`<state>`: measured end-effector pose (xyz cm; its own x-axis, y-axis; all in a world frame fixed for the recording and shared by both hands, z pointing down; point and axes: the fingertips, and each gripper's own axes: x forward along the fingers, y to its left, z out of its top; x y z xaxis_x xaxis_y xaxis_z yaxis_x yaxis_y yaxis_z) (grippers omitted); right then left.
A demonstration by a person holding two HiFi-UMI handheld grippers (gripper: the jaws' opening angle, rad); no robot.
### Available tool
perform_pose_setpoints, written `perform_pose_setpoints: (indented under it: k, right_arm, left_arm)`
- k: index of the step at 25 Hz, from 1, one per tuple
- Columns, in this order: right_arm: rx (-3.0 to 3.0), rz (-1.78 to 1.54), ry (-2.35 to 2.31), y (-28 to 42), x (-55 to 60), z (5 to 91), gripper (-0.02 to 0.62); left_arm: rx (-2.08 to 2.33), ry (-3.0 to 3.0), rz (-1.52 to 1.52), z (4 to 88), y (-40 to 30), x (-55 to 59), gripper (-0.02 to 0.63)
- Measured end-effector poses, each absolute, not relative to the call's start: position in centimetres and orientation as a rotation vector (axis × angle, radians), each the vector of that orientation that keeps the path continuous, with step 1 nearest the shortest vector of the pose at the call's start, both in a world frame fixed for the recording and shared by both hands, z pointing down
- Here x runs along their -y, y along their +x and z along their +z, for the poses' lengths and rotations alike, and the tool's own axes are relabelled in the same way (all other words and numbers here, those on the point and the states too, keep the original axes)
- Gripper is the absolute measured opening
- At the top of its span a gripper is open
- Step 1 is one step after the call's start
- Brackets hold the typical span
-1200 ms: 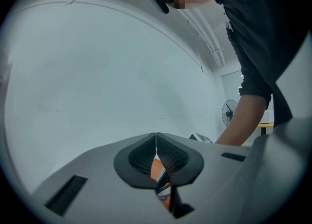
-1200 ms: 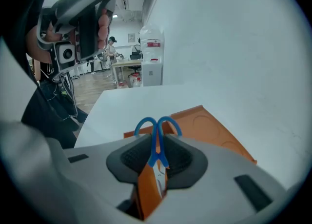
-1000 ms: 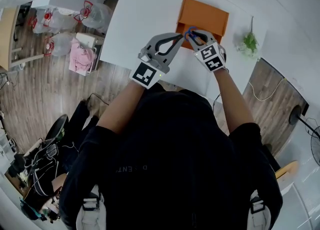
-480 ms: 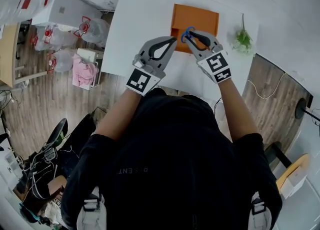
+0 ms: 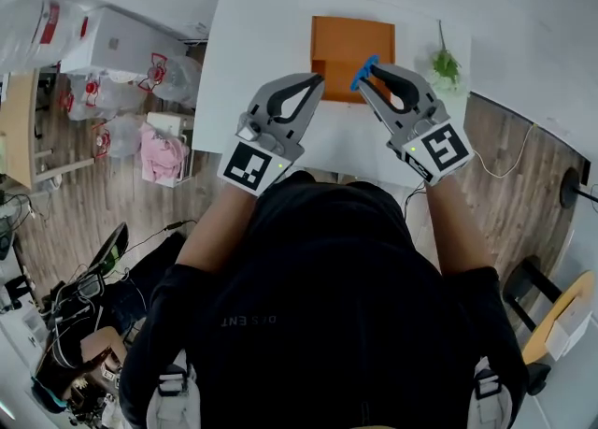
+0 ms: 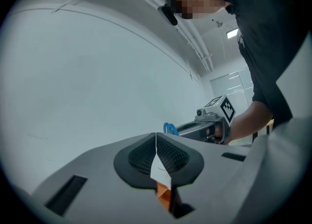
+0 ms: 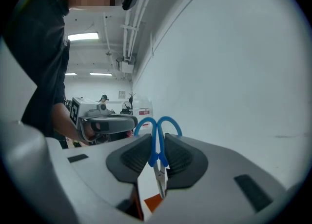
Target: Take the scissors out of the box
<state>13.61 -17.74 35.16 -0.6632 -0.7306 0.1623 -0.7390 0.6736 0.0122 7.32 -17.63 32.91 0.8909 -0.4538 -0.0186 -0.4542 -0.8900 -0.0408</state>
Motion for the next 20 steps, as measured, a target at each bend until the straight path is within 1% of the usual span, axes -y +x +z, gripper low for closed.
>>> perform_pose_setpoints:
  k: [4,11,20]
  right_arm:
    - [2.78,0.051,1.284,15.0,15.4,32.5,0.095]
    - [2.783,0.041,1.389,16.2,12.9,32.0,0.095]
    - [2.767,0.078,1.449,16.5,12.9,32.9,0.095]
  left_arm:
    - [-0.686,-3.004,0.022,31.9,8.3,16.5,0.02]
    - [-0.638,-3.008,0.002,32.0,8.9,14.7,0.02]
    - [-0.602,-3.024,-0.027,32.9,9.4,14.3,0.02]
